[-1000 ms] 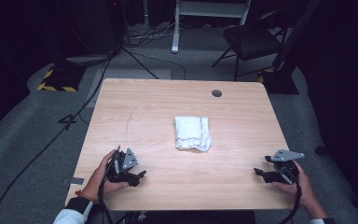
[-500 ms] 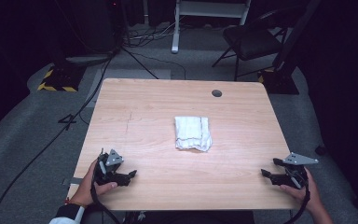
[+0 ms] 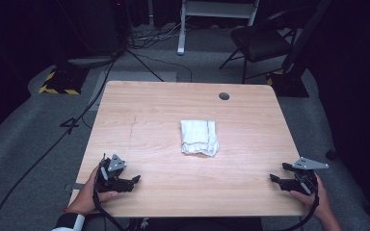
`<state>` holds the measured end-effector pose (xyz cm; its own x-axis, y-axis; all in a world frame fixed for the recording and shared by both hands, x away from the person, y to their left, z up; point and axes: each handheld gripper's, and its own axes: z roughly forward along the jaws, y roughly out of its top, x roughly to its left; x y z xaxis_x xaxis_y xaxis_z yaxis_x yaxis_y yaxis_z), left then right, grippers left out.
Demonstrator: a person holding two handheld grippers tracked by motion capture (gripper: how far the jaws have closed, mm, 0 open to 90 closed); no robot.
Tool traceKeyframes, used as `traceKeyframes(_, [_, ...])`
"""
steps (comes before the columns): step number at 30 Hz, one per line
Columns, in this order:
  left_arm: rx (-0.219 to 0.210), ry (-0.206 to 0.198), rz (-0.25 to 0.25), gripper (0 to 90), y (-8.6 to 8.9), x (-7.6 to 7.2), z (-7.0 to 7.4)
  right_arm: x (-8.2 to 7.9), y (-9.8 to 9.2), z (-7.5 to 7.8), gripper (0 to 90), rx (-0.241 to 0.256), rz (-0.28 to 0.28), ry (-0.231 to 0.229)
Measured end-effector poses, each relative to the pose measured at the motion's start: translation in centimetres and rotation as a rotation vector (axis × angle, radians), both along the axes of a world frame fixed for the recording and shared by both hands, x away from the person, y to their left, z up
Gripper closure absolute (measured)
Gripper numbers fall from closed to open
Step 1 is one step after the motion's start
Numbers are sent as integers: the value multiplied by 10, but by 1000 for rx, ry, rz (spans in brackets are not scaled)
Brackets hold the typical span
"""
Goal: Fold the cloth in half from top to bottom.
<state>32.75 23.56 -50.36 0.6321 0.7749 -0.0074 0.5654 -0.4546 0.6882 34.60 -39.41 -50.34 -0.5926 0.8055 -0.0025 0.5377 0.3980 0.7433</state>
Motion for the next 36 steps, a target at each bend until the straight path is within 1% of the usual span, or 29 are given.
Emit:
traceKeyframes(23, [1, 0, 0, 159, 0, 0, 0, 0, 0, 0, 220, 0, 0, 0])
traceKeyframes(27, [-1, 8, 32, 115, -1, 1, -1, 0, 0, 0, 220, 0, 0, 0])
traceKeyframes(30, [8, 6, 40, 94, -1, 1, -1, 0, 0, 0, 220, 0, 0, 0])
traceKeyframes(31, [-4, 17, 59, 84, -3, 1, -2, 0, 0, 0, 220, 0, 0, 0])
traceKeyframes(32, [0, 20, 65, 73, -3, 1, -1, 0, 0, 0, 220, 0, 0, 0])
traceKeyframes(33, [7, 17, 63, 66, -2, 1, -1, 0, 0, 0, 220, 0, 0, 0])
traceKeyframes(36, [7, 17, 64, 65, -2, 1, -1, 0, 0, 0, 220, 0, 0, 0])
